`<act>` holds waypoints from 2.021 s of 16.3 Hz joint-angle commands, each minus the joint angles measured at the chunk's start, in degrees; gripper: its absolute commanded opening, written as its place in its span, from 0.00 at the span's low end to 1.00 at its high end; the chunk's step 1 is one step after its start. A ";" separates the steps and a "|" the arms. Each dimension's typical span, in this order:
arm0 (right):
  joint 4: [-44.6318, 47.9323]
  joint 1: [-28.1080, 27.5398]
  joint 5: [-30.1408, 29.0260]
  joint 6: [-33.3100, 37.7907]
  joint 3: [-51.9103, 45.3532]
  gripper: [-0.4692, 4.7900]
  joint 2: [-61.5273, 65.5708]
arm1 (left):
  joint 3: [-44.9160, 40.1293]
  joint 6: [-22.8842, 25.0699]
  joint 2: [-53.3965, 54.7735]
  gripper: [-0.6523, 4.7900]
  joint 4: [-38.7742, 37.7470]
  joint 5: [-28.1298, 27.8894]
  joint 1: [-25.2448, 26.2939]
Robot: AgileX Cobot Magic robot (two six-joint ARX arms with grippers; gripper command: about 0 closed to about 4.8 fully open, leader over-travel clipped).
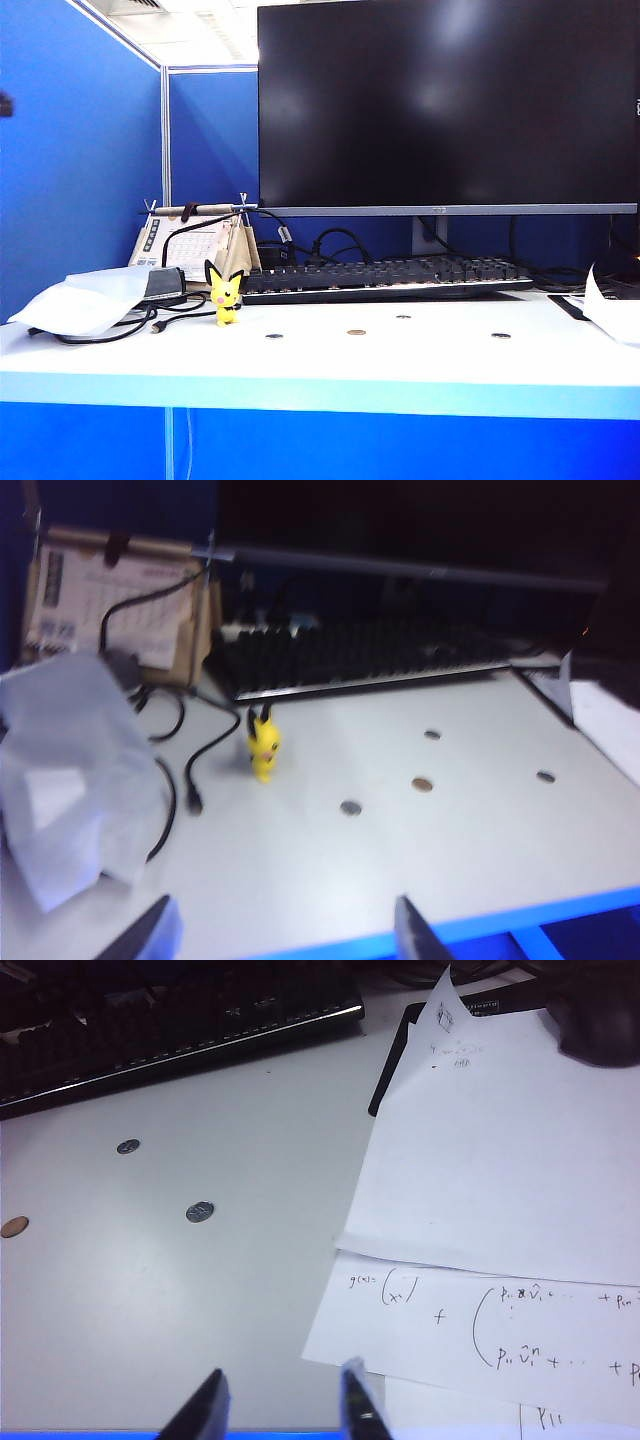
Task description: Pick up the doll and place it on the similarly colored coin.
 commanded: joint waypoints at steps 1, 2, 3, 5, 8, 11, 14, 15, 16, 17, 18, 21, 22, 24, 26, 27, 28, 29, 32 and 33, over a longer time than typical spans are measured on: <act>-0.72 0.04 0.11 0.22 0.11 0.37 -0.07 | 0.22 0.63 13.20 0.80 13.64 0.22 0.07; -0.72 0.04 0.11 0.22 0.11 0.37 -0.07 | 0.35 0.68 16.35 0.82 17.11 0.22 0.07; -0.72 0.04 0.11 0.22 0.11 0.37 -0.07 | 1.11 0.94 24.24 0.82 23.91 0.24 0.13; -0.72 0.04 0.11 0.22 0.11 0.37 -0.07 | 5.40 4.50 42.77 1.00 34.05 2.99 1.38; -0.70 0.04 0.09 0.22 0.11 0.37 -0.11 | 14.51 2.58 63.98 1.00 40.48 12.17 8.07; -0.72 0.11 0.04 0.22 0.11 0.37 -0.28 | 23.32 -2.43 74.86 1.00 40.79 20.94 17.66; -0.70 0.04 0.15 0.22 0.11 0.37 -0.35 | 27.36 -2.51 79.19 1.00 40.96 27.52 24.63; -0.72 0.09 0.09 0.22 0.11 0.37 -0.37 | 28.70 -4.83 81.92 1.00 41.51 32.39 27.23; -0.70 0.07 0.33 0.22 0.11 0.37 -0.37 | 30.91 -6.27 86.29 1.00 41.77 38.84 29.51; -0.70 0.04 0.28 0.22 0.11 0.37 -0.37 | 31.85 -6.01 87.95 1.00 41.11 40.19 29.66; -0.70 0.04 0.07 0.22 0.11 0.37 -0.37 | 32.89 -5.09 89.96 1.00 39.98 40.26 29.62; -0.72 0.09 0.07 0.22 0.11 0.37 -0.37 | 33.22 -2.93 92.80 1.00 42.25 37.22 28.81; -0.70 0.07 0.13 0.22 0.11 0.37 -0.37 | 33.31 -2.82 93.37 1.00 42.51 37.13 28.83; -0.70 0.04 0.09 0.22 0.11 0.37 -0.37 | 34.10 -2.80 95.76 1.00 42.47 37.38 28.87; -0.70 0.04 0.11 0.22 0.11 0.37 -0.37 | 34.16 -1.36 97.85 1.00 44.94 37.48 28.79; -0.72 0.04 0.11 0.22 0.11 0.37 -0.37 | 34.16 -1.36 98.40 1.00 45.77 37.40 28.81; -0.70 0.04 0.11 0.22 0.11 0.37 -0.37 | 34.18 -1.31 99.08 1.00 46.47 36.70 28.96; -0.72 0.04 0.13 0.22 0.11 0.37 -0.37 | 34.40 -1.29 99.67 1.00 46.90 35.98 28.96; -0.70 0.04 0.11 0.22 0.11 0.37 -0.37 | 38.42 0.66 102.14 1.00 46.66 36.04 28.94; -0.72 0.04 0.09 0.22 0.11 0.37 -0.37 | 40.39 0.63 103.23 1.00 46.21 36.22 28.94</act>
